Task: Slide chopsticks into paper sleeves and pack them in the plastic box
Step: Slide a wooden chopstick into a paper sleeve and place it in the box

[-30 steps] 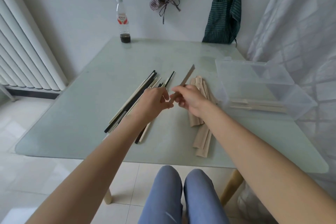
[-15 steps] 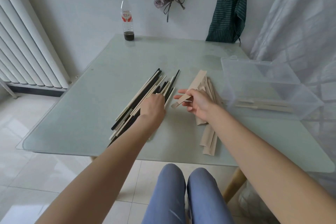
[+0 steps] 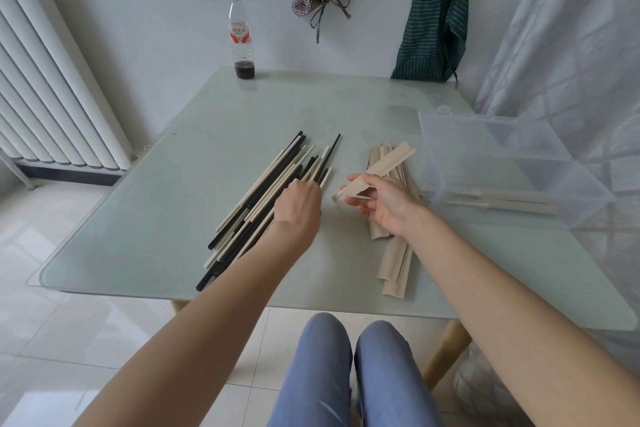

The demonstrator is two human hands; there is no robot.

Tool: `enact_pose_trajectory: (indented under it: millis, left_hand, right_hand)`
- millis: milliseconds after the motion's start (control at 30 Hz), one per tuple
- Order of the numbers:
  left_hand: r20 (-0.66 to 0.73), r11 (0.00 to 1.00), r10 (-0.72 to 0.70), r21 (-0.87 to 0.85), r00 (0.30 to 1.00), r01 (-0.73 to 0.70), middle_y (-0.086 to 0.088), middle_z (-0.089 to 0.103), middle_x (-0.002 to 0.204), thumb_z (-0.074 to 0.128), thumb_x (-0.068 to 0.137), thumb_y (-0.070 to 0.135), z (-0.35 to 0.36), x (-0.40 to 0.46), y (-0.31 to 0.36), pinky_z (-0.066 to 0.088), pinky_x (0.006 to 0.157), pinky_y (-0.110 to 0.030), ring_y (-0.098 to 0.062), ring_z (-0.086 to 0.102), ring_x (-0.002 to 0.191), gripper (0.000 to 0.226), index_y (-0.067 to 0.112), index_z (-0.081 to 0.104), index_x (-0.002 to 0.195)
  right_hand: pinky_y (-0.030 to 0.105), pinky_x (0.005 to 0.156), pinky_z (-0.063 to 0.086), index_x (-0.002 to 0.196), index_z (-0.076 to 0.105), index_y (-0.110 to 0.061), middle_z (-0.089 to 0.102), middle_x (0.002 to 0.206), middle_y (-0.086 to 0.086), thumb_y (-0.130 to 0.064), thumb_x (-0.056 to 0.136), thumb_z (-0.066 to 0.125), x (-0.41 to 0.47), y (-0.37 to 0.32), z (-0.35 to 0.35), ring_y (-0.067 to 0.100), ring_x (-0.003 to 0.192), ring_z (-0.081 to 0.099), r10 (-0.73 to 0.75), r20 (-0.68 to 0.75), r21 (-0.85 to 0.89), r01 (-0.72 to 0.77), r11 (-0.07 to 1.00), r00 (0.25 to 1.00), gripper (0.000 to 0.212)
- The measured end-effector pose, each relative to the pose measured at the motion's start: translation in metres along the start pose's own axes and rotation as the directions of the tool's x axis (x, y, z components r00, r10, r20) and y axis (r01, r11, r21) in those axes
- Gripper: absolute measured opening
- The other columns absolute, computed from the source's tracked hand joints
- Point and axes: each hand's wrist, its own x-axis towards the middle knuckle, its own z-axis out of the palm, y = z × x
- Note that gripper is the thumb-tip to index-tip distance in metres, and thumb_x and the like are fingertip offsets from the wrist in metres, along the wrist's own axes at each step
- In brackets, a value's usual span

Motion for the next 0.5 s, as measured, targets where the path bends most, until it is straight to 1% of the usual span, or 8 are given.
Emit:
enact_pose_trajectory:
  millis: [100, 233, 300, 400, 500]
  left_hand:
    - [-0.012, 1.000, -0.017, -0.003, 1.000, 0.017, -0.015, 0.060, 0.112, 0.056, 0.090, 0.003, 0.003, 0.002, 0.001, 0.039, 0.067, -0.030, -0.033, 0.061, 0.101, 0.014, 0.002, 0.059, 0.103]
    - [-0.018, 0.999, -0.046, -0.024, 0.999, 0.045, -0.014, 0.058, 0.113, 0.056, 0.092, 0.008, 0.007, 0.004, 0.005, 0.039, 0.066, -0.030, -0.032, 0.060, 0.100, 0.012, 0.004, 0.058, 0.104]
    - [-0.030, 0.999, -0.041, -0.023, 0.999, 0.041, -0.013, 0.059, 0.112, 0.055, 0.093, 0.011, 0.009, 0.008, 0.008, 0.038, 0.065, -0.030, -0.031, 0.061, 0.099, 0.013, 0.005, 0.058, 0.104]
    - [-0.032, 0.999, -0.030, -0.027, 0.999, 0.029, -0.013, 0.061, 0.107, 0.057, 0.089, 0.003, 0.012, 0.013, 0.014, 0.038, 0.067, -0.032, -0.031, 0.059, 0.097, 0.010, 0.004, 0.059, 0.099]
    - [-0.066, 0.996, -0.039, -0.089, 0.997, 0.033, -0.014, 0.059, 0.107, 0.054, 0.085, -0.007, 0.014, 0.018, 0.021, 0.036, 0.073, -0.035, -0.030, 0.057, 0.098, 0.020, 0.000, 0.056, 0.104]
  right_hand:
    - [0.016, 0.045, 0.045, 0.109, 0.057, -0.005, 0.065, 0.085, 0.012, -0.015, 0.100, 0.036, 0.000, 0.000, -0.002, 0.019, 0.064, 0.061, -0.004, -0.009, 0.052, 0.004, 0.999, 1.000, 0.024]
    - [0.016, 0.044, 0.045, 0.108, 0.057, -0.005, 0.066, 0.085, 0.012, -0.014, 0.099, 0.037, 0.001, 0.001, -0.004, 0.014, 0.053, 0.064, -0.014, -0.040, 0.062, 0.017, 0.998, 0.999, 0.023]
    - [0.016, 0.044, 0.044, 0.108, 0.057, -0.005, 0.066, 0.087, 0.012, -0.015, 0.099, 0.038, 0.002, 0.000, -0.006, 0.013, 0.051, 0.064, -0.020, -0.059, 0.053, 0.023, 0.998, 0.998, 0.023]
    - [0.015, 0.043, 0.041, 0.108, 0.057, -0.006, 0.065, 0.089, 0.012, -0.015, 0.100, 0.038, 0.001, -0.003, -0.009, 0.011, 0.050, 0.063, -0.033, -0.084, 0.035, 0.036, 0.999, 0.996, 0.023]
    - [0.014, 0.041, 0.038, 0.108, 0.058, -0.008, 0.067, 0.082, 0.006, -0.017, 0.100, 0.038, 0.000, -0.007, -0.014, 0.010, 0.050, 0.062, -0.037, -0.116, 0.007, 0.038, 0.999, 0.993, 0.023]
